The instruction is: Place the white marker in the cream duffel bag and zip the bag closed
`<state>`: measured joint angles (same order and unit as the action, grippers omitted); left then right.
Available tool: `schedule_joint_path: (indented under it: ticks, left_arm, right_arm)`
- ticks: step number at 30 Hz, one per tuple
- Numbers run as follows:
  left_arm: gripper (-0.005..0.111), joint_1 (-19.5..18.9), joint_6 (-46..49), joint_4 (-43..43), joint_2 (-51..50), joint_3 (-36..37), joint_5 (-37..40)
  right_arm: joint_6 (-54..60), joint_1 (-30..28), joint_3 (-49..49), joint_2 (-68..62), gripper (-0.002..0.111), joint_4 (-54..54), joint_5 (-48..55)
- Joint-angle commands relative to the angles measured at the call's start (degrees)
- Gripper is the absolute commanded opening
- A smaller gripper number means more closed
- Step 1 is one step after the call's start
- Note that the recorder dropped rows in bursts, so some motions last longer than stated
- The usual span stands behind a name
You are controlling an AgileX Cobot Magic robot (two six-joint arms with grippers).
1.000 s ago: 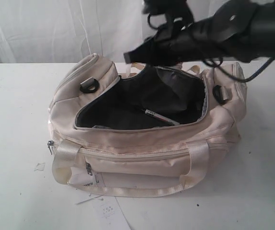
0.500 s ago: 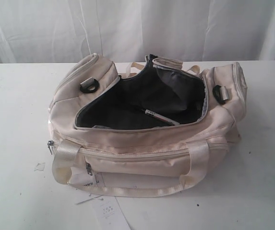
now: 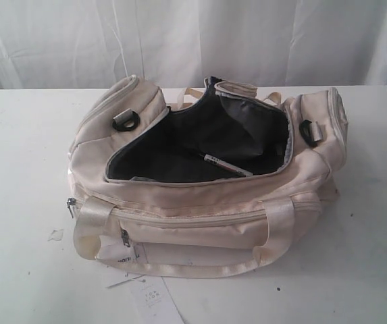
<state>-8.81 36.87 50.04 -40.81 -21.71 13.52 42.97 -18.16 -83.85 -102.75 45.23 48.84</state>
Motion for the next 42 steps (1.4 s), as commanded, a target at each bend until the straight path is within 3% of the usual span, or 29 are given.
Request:
schedule_joint_path:
  ticks: [1, 4, 8, 11, 15, 20, 24, 29, 32, 34, 38, 42]
  left_arm:
    - [0.0, 0.3, -0.5, 1.17, 0.12, 0.34, 2.04]
    - [0.0, 0.3, -0.5, 0.46, 0.12, 0.34, 2.06]
    - [0.0, 0.3, -0.5, 0.04, 0.12, 0.34, 2.16]
    - [0.0, 0.3, -0.5, 0.06, 0.12, 0.34, 2.38]
    - [0.0, 0.3, -0.5, 0.06, 0.12, 0.34, 3.23]
    - [0.0, 0.3, -0.5, -2.63, 0.12, 0.34, 3.8]
    - [0.0, 0.3, -0.5, -5.47, 0.12, 0.34, 5.81]
    - [0.0, 0.3, -0.5, -7.55, 0.12, 0.34, 6.56]
    - [0.0, 0.3, -0.5, -7.55, 0.12, 0.34, 6.45]
    - [0.0, 0.3, -0.5, -7.55, 0.12, 0.34, 6.24]
    - [0.0, 0.3, -0.5, -7.55, 0.12, 0.34, 5.52]
    - [0.0, 0.3, -0.5, -7.55, 0.12, 0.34, 5.39]
  right_arm:
    - [7.46, 3.84, -11.75, -6.12, 0.0, 14.64, 7.75]
    - [12.99, 8.93, -20.2, -11.55, 0.0, 14.64, 14.0]
    - [19.45, 14.41, -23.09, -14.12, 0.001, 14.07, 15.04]
    - [25.81, 18.35, -23.09, -14.12, 0.013, 10.61, 14.41]
    - [26.34, 22.37, -23.09, -14.95, 0.038, 2.63, 11.31]
    - [25.78, 25.08, -22.81, -17.01, 0.048, 0.64, 11.69]
    - [23.67, 27.18, -22.81, -17.44, 0.048, -1.6, 9.97]
    - [18.58, 28.95, -22.81, -18.61, 0.048, -12.82, 7.18]
    - [18.3, 29.03, -22.81, -19.44, 0.047, -12.72, 6.93]
    - [18.03, 29.08, -22.81, -19.44, 0.036, -12.47, 6.35]
    - [11.9, 29.08, -22.81, -18.15, 0.0, -12.22, 4.27]
    - [10.77, 28.86, -22.81, -15.92, 0.0, -12.55, 6.47]
